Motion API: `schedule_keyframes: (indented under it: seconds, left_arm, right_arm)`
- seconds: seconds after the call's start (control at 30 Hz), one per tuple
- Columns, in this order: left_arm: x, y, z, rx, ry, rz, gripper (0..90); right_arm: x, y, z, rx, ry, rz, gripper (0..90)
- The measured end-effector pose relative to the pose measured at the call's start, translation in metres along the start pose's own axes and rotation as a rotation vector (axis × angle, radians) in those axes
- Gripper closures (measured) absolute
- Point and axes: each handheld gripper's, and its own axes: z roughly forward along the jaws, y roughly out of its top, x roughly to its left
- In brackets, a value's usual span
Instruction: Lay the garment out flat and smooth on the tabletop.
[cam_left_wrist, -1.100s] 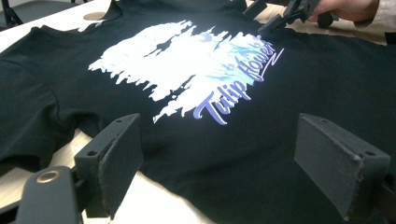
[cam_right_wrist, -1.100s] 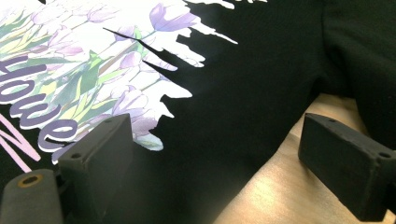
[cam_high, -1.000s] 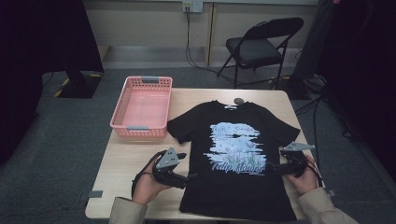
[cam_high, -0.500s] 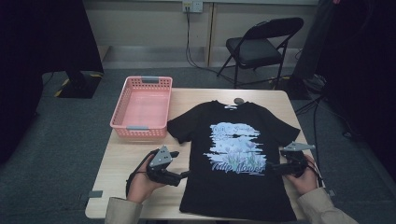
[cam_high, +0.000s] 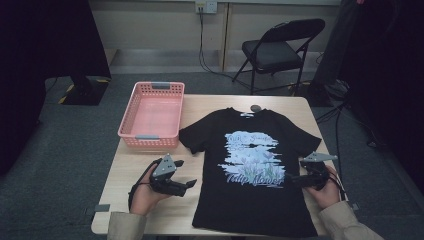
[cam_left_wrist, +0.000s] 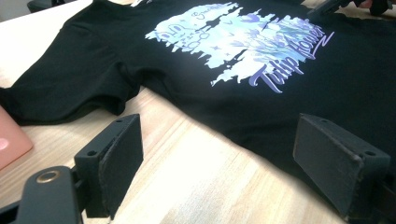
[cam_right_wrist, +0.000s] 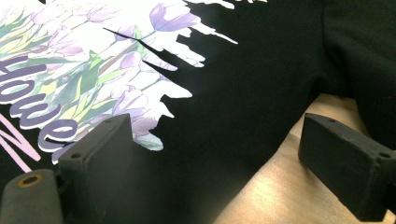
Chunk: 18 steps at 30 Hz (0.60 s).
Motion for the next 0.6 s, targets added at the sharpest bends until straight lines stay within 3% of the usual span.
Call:
schedule_keyframes:
  seconds: [0.6]
  left_arm:
    - [0.017, -0.016, -0.003, 0.032, 0.049, -0.039, 15.5]
  right_arm:
    - [0.000, 0.000, 0.000, 0.000, 0.000, 0.000, 9.4]
